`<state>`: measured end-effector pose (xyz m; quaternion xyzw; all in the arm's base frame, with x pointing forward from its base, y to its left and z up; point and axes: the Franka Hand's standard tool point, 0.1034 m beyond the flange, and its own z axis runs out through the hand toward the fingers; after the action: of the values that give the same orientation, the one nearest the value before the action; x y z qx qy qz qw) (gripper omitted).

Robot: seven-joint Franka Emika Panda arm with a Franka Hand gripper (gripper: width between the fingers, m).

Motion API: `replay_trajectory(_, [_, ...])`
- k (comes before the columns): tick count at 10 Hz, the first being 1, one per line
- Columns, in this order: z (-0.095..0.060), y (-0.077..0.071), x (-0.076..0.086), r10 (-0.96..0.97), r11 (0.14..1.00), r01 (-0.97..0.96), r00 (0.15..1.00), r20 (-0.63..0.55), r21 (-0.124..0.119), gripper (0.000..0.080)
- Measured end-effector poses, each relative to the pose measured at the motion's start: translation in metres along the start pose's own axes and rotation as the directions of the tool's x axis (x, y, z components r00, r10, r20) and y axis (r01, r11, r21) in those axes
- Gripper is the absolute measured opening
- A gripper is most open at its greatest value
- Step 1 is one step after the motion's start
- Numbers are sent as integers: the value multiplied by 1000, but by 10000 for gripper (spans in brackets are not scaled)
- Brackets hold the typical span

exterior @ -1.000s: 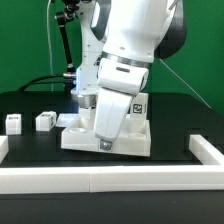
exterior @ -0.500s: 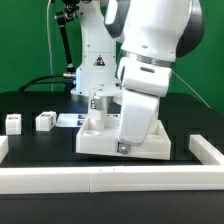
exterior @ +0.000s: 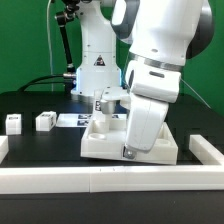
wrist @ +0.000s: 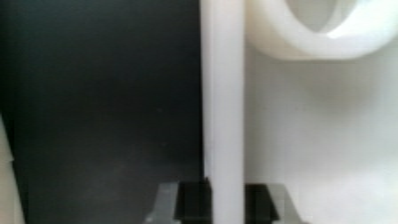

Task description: Assemble square table

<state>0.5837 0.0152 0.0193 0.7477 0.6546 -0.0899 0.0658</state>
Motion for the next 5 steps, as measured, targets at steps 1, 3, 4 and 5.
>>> replay_trajectory(1, [1,0,0,0,1000,0,1000,0,1,53])
replay_trajectory(3, [-1,5,13,-16,1000,16,1000,-3,5,53])
replay_trajectory(4, [-4,13,23,-26,1000,26,1000,-8,-6,53])
replay_trajectory(5, [-6,18,29,-37,999,36,999,-12,-16,53])
